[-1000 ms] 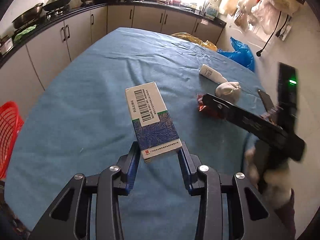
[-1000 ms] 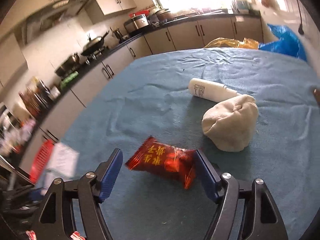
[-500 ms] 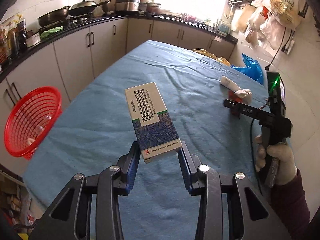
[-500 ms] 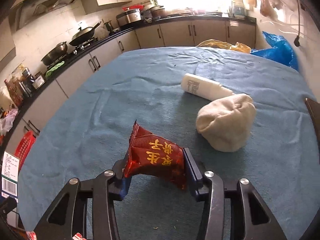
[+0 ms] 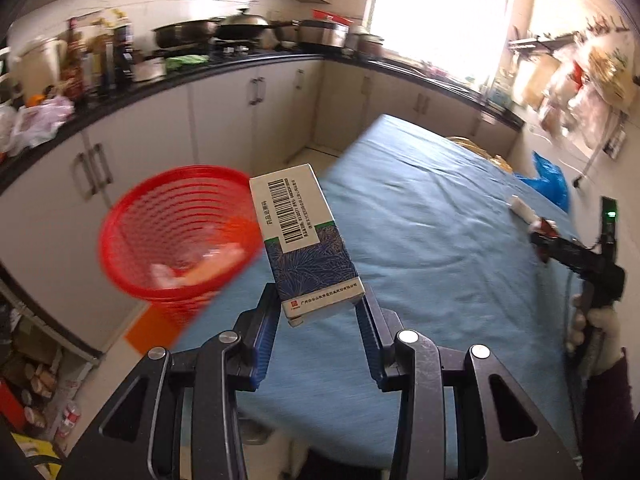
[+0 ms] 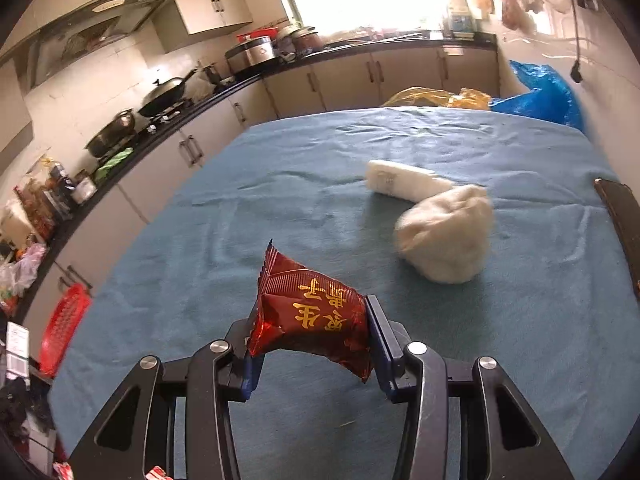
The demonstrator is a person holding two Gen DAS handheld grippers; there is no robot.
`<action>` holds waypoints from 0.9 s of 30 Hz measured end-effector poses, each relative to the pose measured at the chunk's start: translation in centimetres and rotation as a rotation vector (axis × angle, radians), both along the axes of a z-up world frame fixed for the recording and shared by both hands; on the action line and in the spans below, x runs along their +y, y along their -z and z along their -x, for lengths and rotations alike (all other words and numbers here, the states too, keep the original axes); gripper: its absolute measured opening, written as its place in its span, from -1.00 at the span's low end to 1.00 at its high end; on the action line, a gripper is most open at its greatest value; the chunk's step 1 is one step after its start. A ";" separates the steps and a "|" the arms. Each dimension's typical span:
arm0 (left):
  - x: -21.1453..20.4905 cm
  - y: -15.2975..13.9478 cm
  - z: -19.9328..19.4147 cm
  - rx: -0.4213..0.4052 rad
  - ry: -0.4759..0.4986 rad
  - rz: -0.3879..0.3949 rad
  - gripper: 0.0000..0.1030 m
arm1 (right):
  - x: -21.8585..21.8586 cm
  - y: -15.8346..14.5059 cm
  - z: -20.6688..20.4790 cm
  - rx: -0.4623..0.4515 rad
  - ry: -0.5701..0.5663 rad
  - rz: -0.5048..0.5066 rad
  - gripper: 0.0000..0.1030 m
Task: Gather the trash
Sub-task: 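Carry both items to the red wastebasket and open both tools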
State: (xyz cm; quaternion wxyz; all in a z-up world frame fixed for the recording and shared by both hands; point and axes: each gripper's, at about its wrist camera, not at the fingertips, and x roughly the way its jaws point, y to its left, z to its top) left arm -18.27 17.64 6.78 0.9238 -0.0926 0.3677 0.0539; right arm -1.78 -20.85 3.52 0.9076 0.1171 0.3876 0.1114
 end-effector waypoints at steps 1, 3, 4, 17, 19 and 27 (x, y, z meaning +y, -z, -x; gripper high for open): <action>0.7 0.0 0.2 0.001 -0.010 -0.003 -0.27 | 0.6 -0.3 0.2 0.003 -0.017 -0.012 -0.04; 2.9 0.2 0.6 0.002 -0.040 -0.009 -0.27 | 2.9 -0.9 1.0 0.009 -0.070 -0.029 -0.04; 3.9 0.2 0.6 0.002 -0.053 -0.013 -0.27 | 4.1 -1.2 1.2 0.010 -0.096 -0.034 -0.04; 14.7 1.2 -4.0 0.026 -0.152 0.039 -0.27 | 26.3 -3.4 0.6 0.094 -0.492 -0.221 -0.04; 15.6 1.6 -4.6 0.030 -0.160 0.050 -0.27 | 29.3 -3.1 0.5 0.102 -0.530 -0.218 -0.03; 17.5 2.2 -5.1 0.012 -0.170 0.110 0.08 | 36.6 -1.5 -1.4 0.121 -0.549 -0.210 0.32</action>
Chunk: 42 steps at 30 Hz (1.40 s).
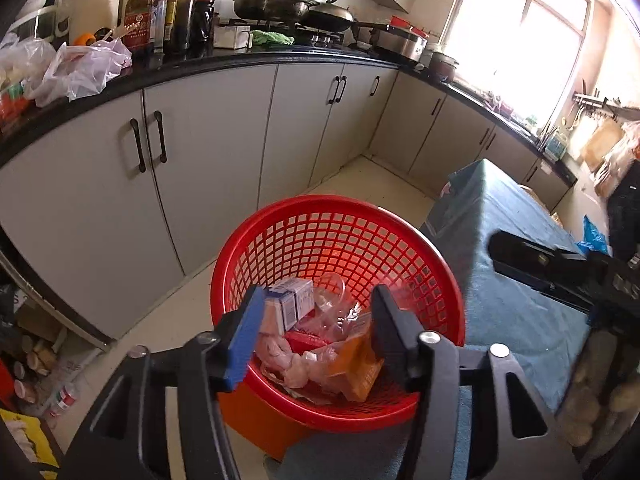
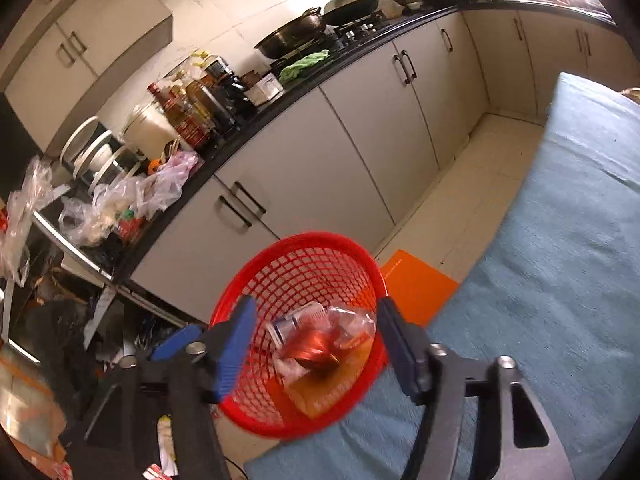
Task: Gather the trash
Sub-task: 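Carry both items to the red wastebasket and open both tools, then move both tools back toward the white bottle and cloth bundle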
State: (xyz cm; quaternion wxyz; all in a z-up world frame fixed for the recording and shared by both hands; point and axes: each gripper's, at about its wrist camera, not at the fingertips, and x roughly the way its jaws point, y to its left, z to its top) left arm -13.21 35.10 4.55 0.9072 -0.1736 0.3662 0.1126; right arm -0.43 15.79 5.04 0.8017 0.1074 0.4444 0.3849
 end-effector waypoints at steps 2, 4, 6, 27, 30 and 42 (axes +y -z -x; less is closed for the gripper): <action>-0.2 -0.2 0.6 -0.007 0.006 -0.005 0.11 | -0.4 0.1 -0.2 0.012 0.004 -0.010 0.32; -0.5 -0.4 1.3 -0.010 0.007 -0.019 0.16 | -1.5 0.3 0.0 0.007 0.011 0.003 0.32; -0.9 -0.6 2.0 -0.012 0.003 -0.034 0.19 | -2.9 0.5 0.3 0.002 0.027 0.024 0.32; -11.1 -2.0 7.9 0.014 0.004 -0.128 0.62 | -18.7 0.5 6.3 -0.075 0.203 0.048 0.34; -12.8 -2.1 8.2 0.016 0.024 -0.160 0.62 | -21.1 0.9 6.9 -0.047 0.234 0.041 0.34; -16.0 -2.8 9.2 0.008 0.036 -0.268 0.62 | -30.1 0.7 8.9 -0.036 0.388 0.026 0.39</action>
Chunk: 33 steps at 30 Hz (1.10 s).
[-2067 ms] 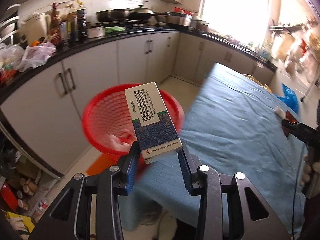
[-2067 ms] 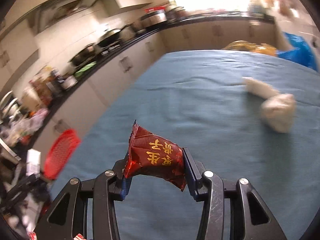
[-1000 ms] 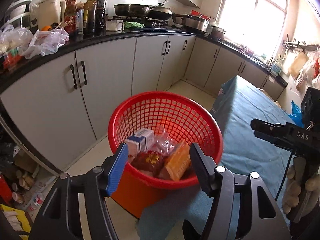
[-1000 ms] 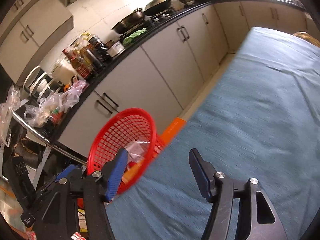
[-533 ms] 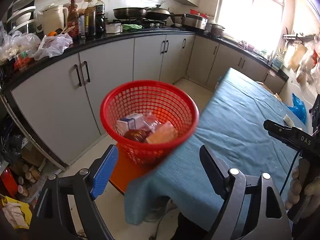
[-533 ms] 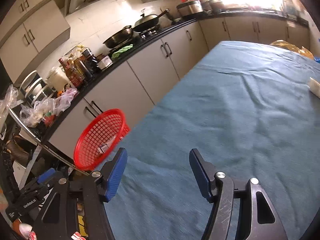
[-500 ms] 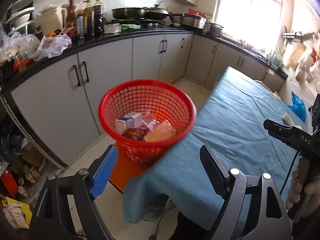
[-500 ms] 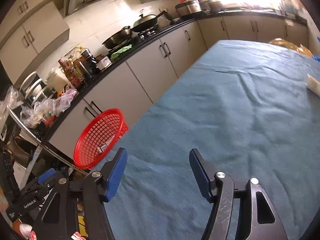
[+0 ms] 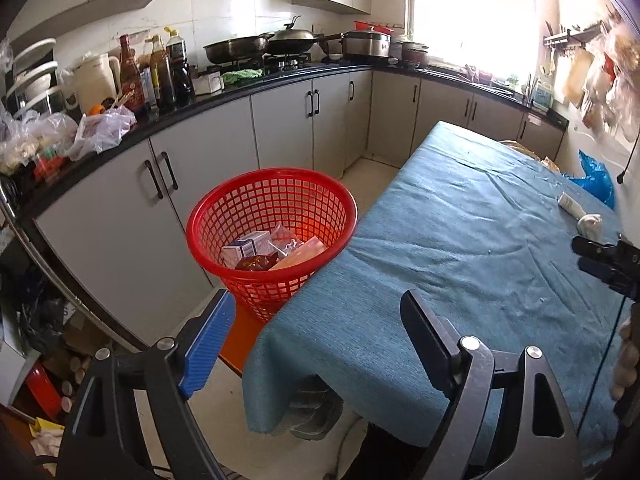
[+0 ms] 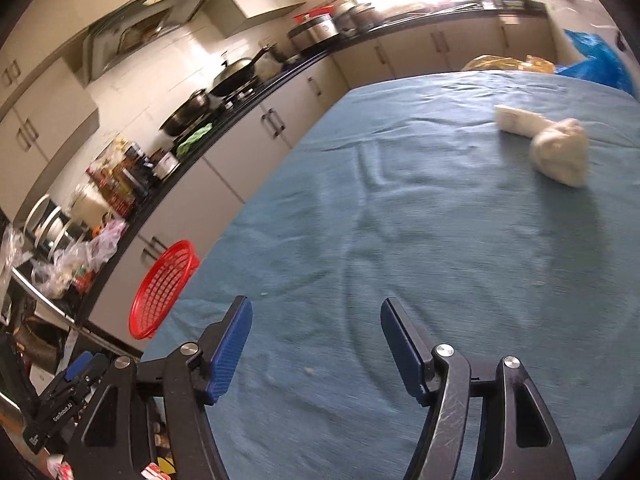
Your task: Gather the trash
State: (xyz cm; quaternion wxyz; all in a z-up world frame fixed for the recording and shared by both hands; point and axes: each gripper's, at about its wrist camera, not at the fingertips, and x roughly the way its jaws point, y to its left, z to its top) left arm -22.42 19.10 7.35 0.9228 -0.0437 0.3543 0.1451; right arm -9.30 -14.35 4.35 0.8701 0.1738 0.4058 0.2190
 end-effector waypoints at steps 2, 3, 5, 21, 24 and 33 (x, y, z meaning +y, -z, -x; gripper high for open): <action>-0.5 0.0 0.1 0.001 0.014 -0.010 0.62 | -1.3 0.1 0.2 0.004 0.026 0.000 0.39; -0.8 0.0 0.1 0.001 0.022 -0.011 0.62 | -2.1 0.1 0.2 0.008 0.041 -0.001 0.39; -1.1 0.0 0.1 0.004 0.040 -0.007 0.62 | -3.4 0.2 0.4 0.012 0.063 0.002 0.39; -4.0 2.0 -1.3 0.049 0.157 0.034 0.62 | -15.3 -2.5 -3.0 0.002 0.354 0.114 0.51; -4.7 2.4 -1.6 0.056 0.186 0.028 0.62 | -14.9 -3.4 -6.6 -0.009 0.352 0.191 0.56; -5.1 3.7 -3.6 0.100 0.238 0.069 0.62 | -11.0 -2.1 -19.7 0.101 0.184 0.576 0.59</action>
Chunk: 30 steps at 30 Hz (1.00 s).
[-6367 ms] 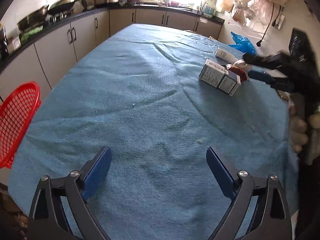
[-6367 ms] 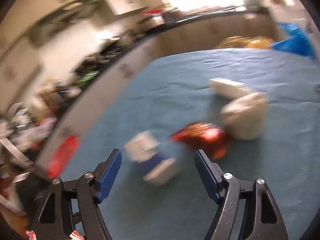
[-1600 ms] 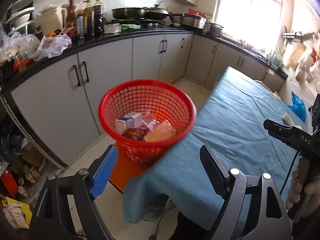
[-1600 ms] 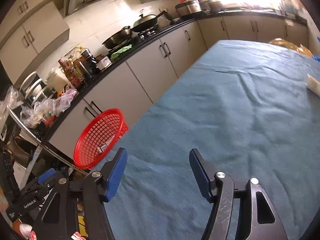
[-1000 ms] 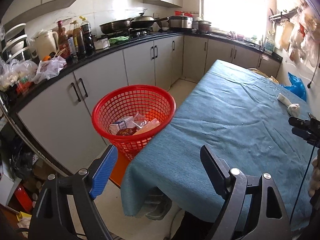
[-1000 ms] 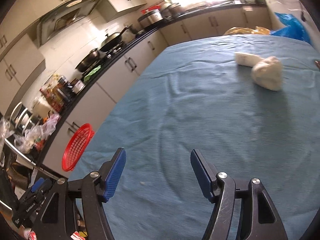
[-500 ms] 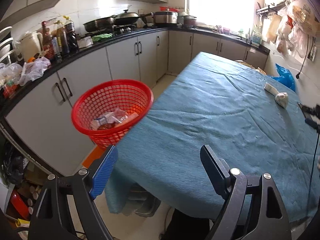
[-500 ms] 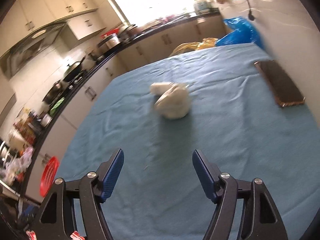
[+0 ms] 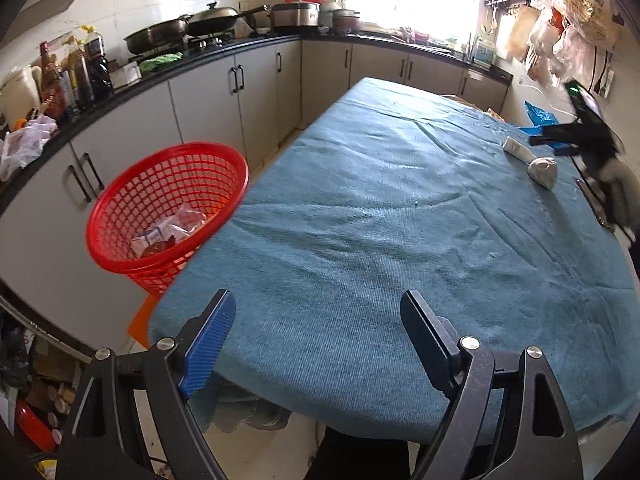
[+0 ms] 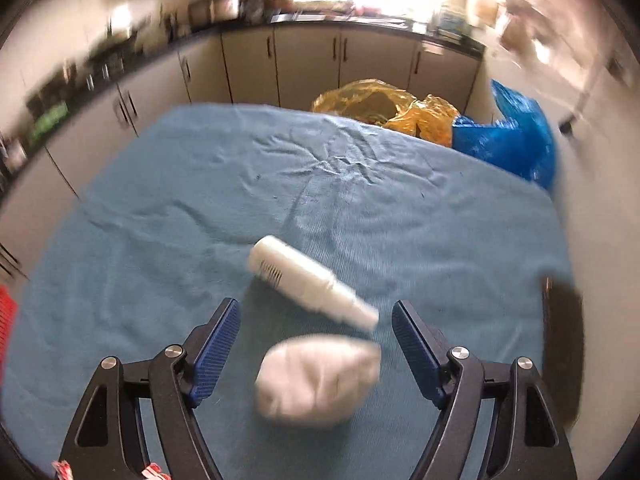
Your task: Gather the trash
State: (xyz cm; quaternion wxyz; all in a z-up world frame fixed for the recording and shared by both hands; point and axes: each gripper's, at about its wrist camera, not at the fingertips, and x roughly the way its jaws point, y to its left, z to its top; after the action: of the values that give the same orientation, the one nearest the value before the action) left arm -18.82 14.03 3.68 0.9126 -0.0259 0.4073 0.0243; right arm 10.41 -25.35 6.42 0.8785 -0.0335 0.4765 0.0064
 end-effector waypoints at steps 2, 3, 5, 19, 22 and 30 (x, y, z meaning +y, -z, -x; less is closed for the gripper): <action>0.1 0.5 -0.9 0.011 0.007 0.008 0.62 | 0.9 1.3 -2.3 0.049 -0.018 0.078 0.59; 0.2 0.8 -1.4 0.018 0.008 0.012 0.62 | 1.2 1.9 -3.2 0.069 -0.024 0.101 0.58; 0.5 1.4 -2.0 0.034 0.010 0.023 0.62 | 1.6 3.0 -4.0 0.096 -0.043 0.122 0.45; 1.3 2.4 -2.2 0.063 0.025 0.079 0.62 | 11.2 3.7 7.1 0.280 -0.356 -0.233 -0.31; 0.9 2.1 -1.6 0.060 0.032 0.078 0.62 | 12.1 3.0 10.8 0.261 -0.417 -0.248 0.28; -0.4 1.9 -0.9 0.065 0.062 0.099 0.62 | 1.6 -0.5 13.1 -0.015 -0.130 -0.190 0.53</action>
State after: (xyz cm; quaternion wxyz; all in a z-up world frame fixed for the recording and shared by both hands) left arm -17.88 13.58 1.77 0.8969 -0.0573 0.4379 -0.0234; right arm -2.67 -23.72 6.91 0.8789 0.0192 0.4641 0.1082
